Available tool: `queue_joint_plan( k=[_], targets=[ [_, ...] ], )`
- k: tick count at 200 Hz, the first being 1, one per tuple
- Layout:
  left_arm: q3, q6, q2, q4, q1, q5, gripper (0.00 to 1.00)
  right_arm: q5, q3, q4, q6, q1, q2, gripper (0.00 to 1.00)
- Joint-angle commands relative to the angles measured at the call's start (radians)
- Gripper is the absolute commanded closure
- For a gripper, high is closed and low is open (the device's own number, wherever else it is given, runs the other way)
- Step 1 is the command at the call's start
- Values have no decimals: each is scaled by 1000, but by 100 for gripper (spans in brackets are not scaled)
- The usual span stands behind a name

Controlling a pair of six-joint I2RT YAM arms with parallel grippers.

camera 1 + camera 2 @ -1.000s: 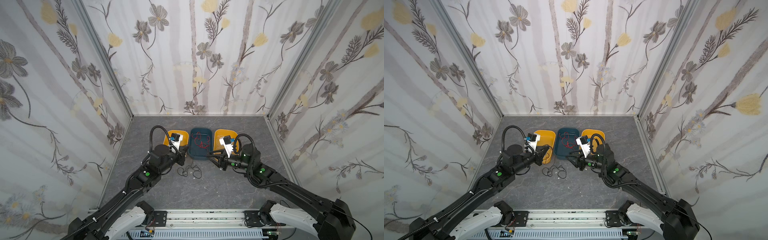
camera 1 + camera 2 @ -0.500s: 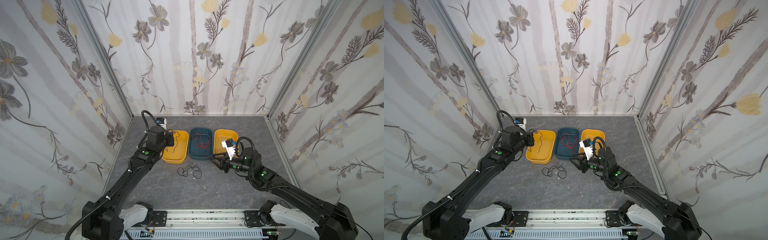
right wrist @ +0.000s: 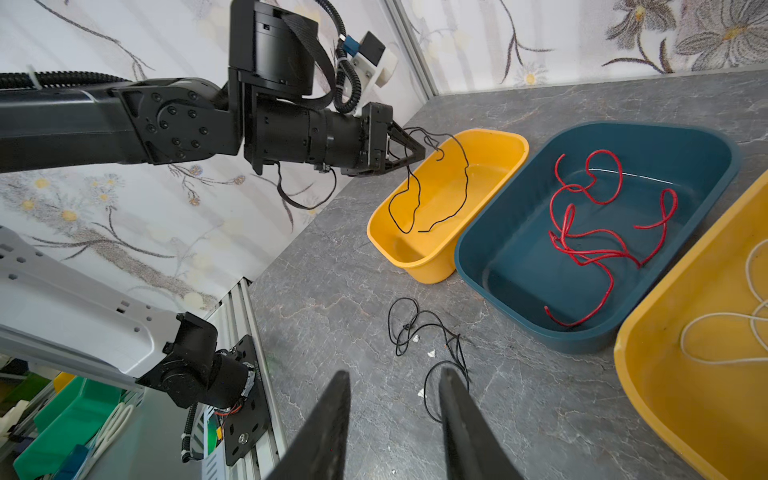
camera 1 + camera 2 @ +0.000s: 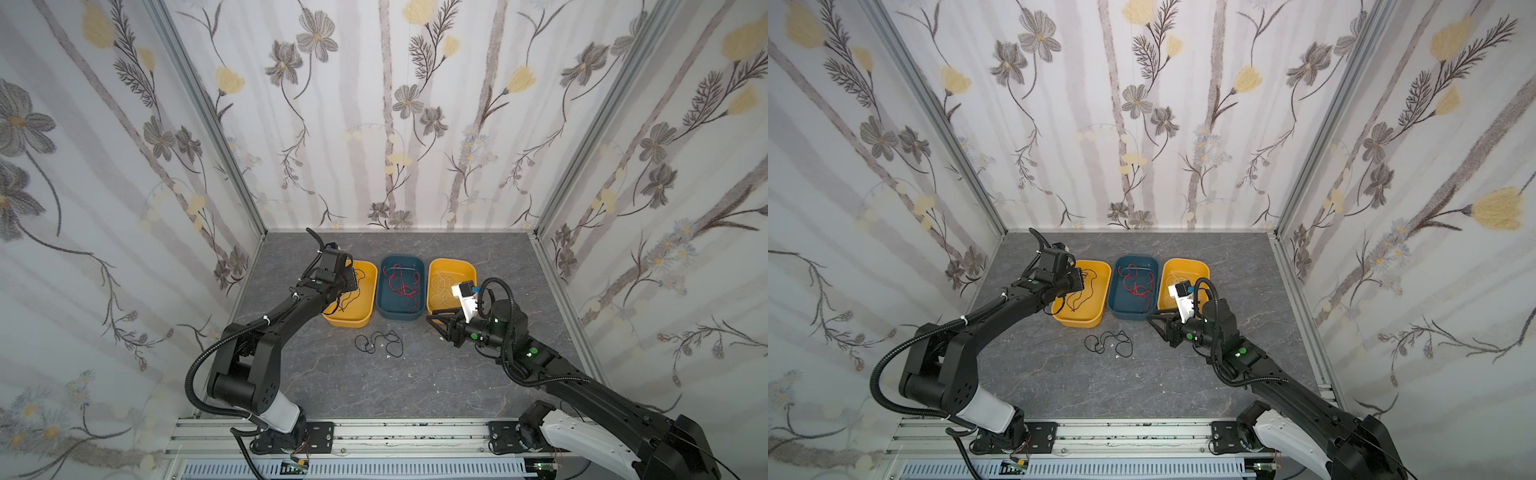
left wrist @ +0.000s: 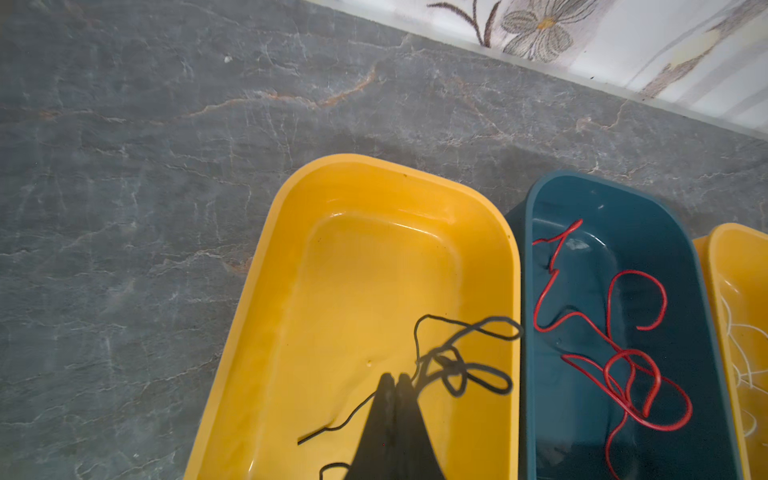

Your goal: Untangle the cables

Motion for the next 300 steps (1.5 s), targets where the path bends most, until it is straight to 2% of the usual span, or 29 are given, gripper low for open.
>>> queue_joint_plan(
  k=[1, 41, 80, 127, 158, 194, 230, 300],
  targets=[
    [29, -63, 44, -17, 1, -7, 82, 51, -9, -1, 1, -2, -13, 62],
    [50, -71, 37, -62, 0, -4, 49, 80, -8, -37, -11, -2, 1, 62],
    [25, -41, -74, -84, -9, 74, 36, 66, -18, -23, -2, 3, 64, 61],
    [-119, -50, -257, -111, -83, 176, 34, 110, -5, 19, 26, 76, 198, 57],
    [-266, -125, -389, -102, -142, 186, 34, 150, 60, 2, 21, 156, 344, 57],
    [-423, -227, -502, -75, -198, 189, 35, 140, 97, 51, 66, 194, 486, 57],
    [-523, -296, -497, -4, -250, 204, 36, 164, 157, 25, 64, 207, 615, 57],
    [-589, -319, -440, 36, -277, 187, 38, 212, 278, -19, 53, 210, 714, 56]
  ],
)
